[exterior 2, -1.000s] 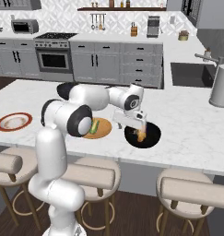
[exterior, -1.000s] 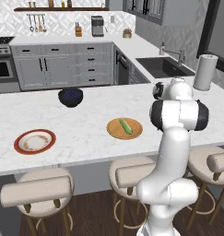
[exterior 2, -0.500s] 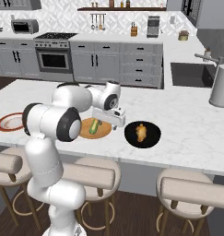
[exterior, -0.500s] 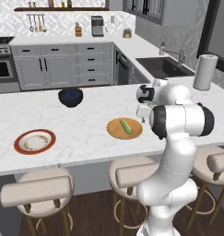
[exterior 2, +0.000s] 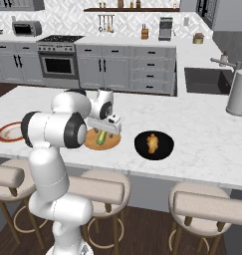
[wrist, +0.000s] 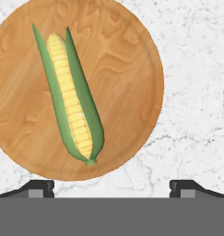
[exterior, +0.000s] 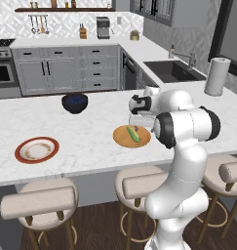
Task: Pick the chicken drumstick and corn from their plates and place them in the bowl. Then put the bowl in the fridge.
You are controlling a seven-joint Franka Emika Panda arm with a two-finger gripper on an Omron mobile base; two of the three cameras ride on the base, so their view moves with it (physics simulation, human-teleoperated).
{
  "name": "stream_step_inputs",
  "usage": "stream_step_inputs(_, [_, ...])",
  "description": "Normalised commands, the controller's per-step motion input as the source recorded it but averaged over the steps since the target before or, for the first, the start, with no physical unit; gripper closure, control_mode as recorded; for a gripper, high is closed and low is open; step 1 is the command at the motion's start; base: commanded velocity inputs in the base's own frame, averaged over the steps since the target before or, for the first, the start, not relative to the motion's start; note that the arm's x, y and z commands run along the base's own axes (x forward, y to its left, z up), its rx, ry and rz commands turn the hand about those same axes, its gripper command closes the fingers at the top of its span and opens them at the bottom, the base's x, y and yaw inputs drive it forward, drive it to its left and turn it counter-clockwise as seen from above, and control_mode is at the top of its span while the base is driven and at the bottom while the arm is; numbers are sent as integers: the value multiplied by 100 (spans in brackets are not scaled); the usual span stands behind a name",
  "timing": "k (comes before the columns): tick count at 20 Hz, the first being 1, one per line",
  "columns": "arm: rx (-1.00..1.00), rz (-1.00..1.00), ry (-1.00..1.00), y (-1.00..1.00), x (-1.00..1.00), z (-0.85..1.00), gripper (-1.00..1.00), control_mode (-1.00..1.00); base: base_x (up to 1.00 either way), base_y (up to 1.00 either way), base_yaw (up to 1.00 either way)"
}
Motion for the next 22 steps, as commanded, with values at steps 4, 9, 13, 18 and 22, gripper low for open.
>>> stream_step_inputs(4, [0, 0, 0, 16, 52, -15, -100, -100, 0, 0, 0])
stream_step_inputs(9, [0, 0, 1, 25, 28, -46, -100, -100, 0, 0, 0])
stream_step_inputs(13, [0, 0, 0, 0, 0, -40, -100, -100, 0, 0, 0])
stream_step_inputs(18, [0, 0, 0, 5, -1, -29, -100, -100, 0, 0, 0])
stream_step_inputs(22, [0, 0, 0, 14, 0, -26, -100, -100, 0, 0, 0])
